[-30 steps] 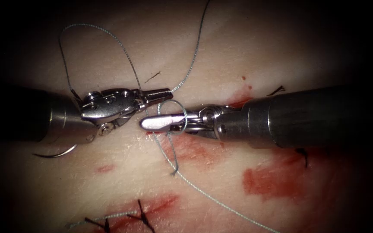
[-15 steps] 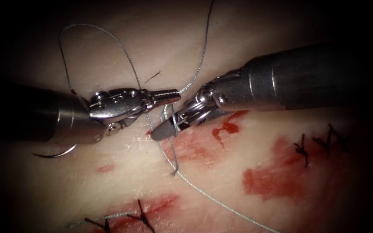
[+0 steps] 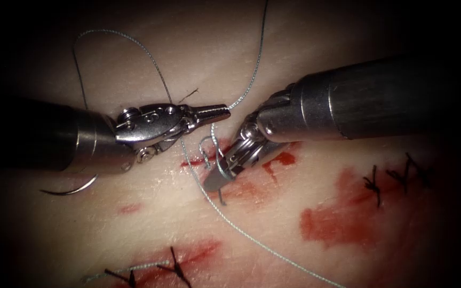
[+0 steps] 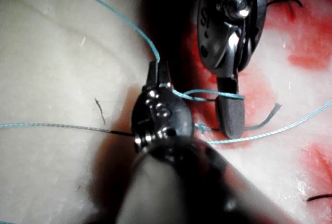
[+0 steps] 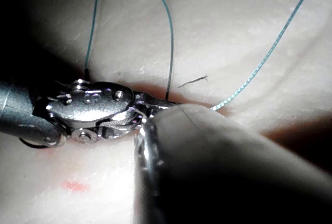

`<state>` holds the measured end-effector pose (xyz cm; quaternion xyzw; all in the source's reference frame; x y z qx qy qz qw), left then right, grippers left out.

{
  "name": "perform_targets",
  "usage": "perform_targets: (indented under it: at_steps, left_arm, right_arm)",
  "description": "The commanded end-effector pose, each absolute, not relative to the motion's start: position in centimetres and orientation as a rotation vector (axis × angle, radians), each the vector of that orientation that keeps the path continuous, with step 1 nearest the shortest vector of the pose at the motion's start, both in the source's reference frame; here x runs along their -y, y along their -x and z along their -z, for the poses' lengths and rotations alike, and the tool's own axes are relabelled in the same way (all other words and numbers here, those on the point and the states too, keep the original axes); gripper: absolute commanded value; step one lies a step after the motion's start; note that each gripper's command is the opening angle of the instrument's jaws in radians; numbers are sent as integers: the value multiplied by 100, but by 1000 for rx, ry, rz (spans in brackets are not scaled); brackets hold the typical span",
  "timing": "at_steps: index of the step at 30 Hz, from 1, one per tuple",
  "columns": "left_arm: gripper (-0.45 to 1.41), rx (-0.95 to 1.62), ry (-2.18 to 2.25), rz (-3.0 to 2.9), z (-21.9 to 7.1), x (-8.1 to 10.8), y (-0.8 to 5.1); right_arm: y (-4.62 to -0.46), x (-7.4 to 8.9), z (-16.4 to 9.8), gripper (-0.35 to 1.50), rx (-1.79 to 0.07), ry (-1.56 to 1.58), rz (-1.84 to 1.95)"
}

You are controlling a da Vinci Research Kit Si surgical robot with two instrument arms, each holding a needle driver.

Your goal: Wound Closure

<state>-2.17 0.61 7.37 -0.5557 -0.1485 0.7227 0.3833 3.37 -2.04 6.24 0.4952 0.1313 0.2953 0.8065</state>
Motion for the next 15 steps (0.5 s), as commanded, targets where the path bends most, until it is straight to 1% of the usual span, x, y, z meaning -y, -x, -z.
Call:
perform_targets:
  at_steps: [1,5,7,11,13,15]
  left_arm:
    - [-45,380,1416,-1842,-743,-58,221]
    - [-45,380,1416,-1842,-743,-57,221]
    - [-45,379,1416,-1842,-743,-57,221]
    - [-45,379,1416,-1842,-743,-57,222]
    - [-45,379,1416,-1842,-742,-57,222]
    - [-45,379,1416,-1842,-742,-56,222]
  right_arm:
    - [-341,206,-624,10,-291,-1055,-637]
    - [-340,203,-620,7,-310,-1039,-662]
    - [-340,201,-618,12,-312,-1040,-666]
    - [-339,197,-614,15,-314,-1038,-672]
    - [-340,198,-616,27,-325,-1020,-683]
    - [-340,199,-618,26,-327,-1016,-684]
